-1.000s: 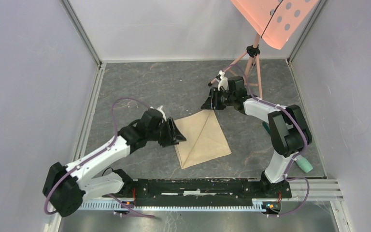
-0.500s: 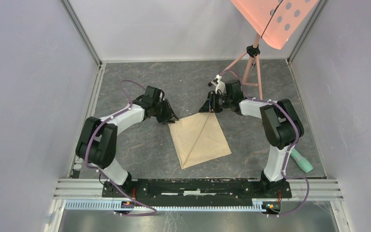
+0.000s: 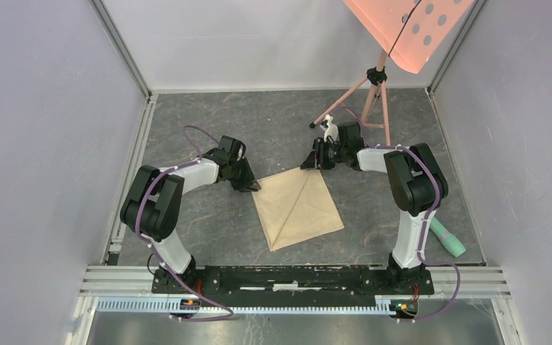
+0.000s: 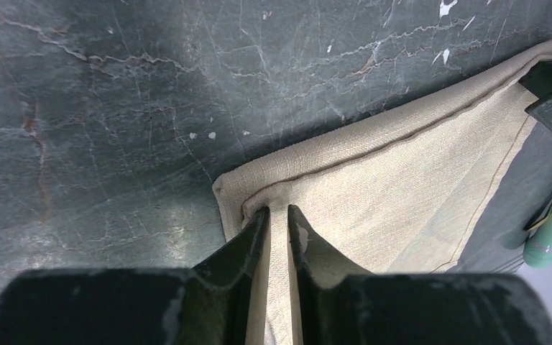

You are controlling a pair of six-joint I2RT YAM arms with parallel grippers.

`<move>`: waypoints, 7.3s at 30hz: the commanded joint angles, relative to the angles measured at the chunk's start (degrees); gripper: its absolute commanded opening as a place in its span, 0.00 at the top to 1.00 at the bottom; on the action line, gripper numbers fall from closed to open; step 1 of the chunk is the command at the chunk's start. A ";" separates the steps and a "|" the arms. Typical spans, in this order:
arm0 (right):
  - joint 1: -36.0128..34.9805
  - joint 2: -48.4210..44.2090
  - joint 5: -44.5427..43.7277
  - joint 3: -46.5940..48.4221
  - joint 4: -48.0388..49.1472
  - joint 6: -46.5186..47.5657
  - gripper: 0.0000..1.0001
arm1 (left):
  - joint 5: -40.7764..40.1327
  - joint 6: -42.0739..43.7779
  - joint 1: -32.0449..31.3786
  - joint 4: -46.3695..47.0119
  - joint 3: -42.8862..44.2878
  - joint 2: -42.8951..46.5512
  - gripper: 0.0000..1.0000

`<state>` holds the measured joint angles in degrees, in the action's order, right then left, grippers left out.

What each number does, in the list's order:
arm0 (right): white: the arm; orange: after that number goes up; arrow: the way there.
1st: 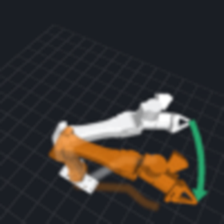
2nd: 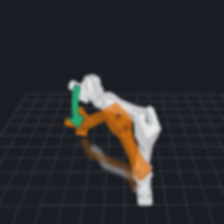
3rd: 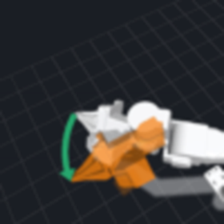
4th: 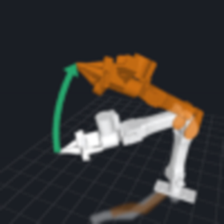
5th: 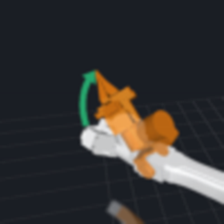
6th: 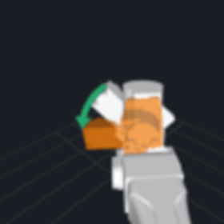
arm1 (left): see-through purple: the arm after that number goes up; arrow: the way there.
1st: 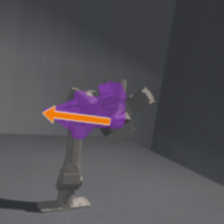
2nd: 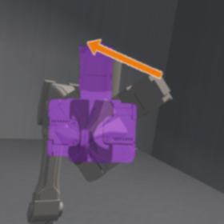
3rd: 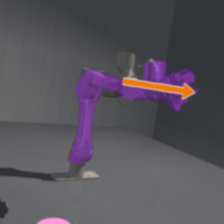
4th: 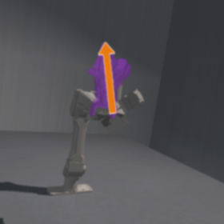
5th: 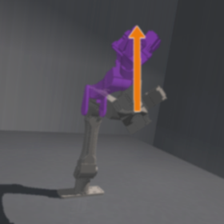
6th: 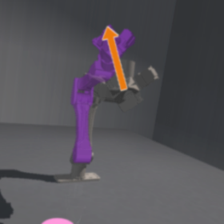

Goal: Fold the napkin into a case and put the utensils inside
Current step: Smooth out the upper triangle-folded napkin at the center of the board, then pick up the upper triangle-folded napkin from the center of the board, then turn over the upper triangle folded napkin at the center of the board.

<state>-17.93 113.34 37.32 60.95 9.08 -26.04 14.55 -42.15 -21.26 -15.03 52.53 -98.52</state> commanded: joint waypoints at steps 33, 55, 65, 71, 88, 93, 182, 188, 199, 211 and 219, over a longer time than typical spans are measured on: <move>-20.73 -26.27 -6.10 -20.44 12.34 -12.64 0.46 | -1.91 3.87 0.96 -2.37 0.29 -0.19 0.89; -36.27 -15.07 -7.62 -30.96 29.82 -20.48 0.66 | -2.42 3.92 1.50 -2.71 2.53 -2.12 0.91; -38.59 -17.55 -13.27 -24.51 12.62 -9.85 0.60 | -1.59 4.11 1.80 -3.44 3.84 -1.77 0.91; -39.82 -16.01 -19.43 -20.34 1.09 -3.17 0.62 | -0.05 4.78 1.85 -4.86 5.32 0.10 0.88; -50.55 -16.46 -45.28 0.94 -28.88 -6.20 0.47 | -8.12 16.69 9.56 -17.80 8.99 30.70 0.48; -52.70 -12.48 -49.72 6.03 -30.91 -10.01 0.59 | -12.68 17.50 14.00 -15.95 5.57 36.70 0.45; -49.44 -30.52 -51.30 -17.08 -7.94 3.18 1.00 | 5.23 -28.38 -0.20 33.36 -29.04 16.97 0.35; -49.30 -30.98 -51.21 -17.77 -7.76 3.23 1.00 | 5.58 -27.90 -0.26 36.52 -26.75 11.25 0.45; -49.34 -31.20 -45.73 -17.28 -6.20 3.70 0.99 | 3.16 -19.64 1.99 23.92 -21.44 17.23 0.89; -55.37 -18.63 -11.22 1.30 15.94 -13.42 1.00 | -12.43 4.49 21.17 -37.09 6.21 50.01 0.98; -49.45 -13.69 1.21 -10.55 53.38 -39.04 0.99 | -14.10 13.18 17.80 -38.08 20.97 37.78 0.98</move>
<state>-68.88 97.30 21.43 59.61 42.02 -48.18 7.18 -36.47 -1.37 -58.83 72.12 -50.09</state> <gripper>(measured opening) 0.017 0.046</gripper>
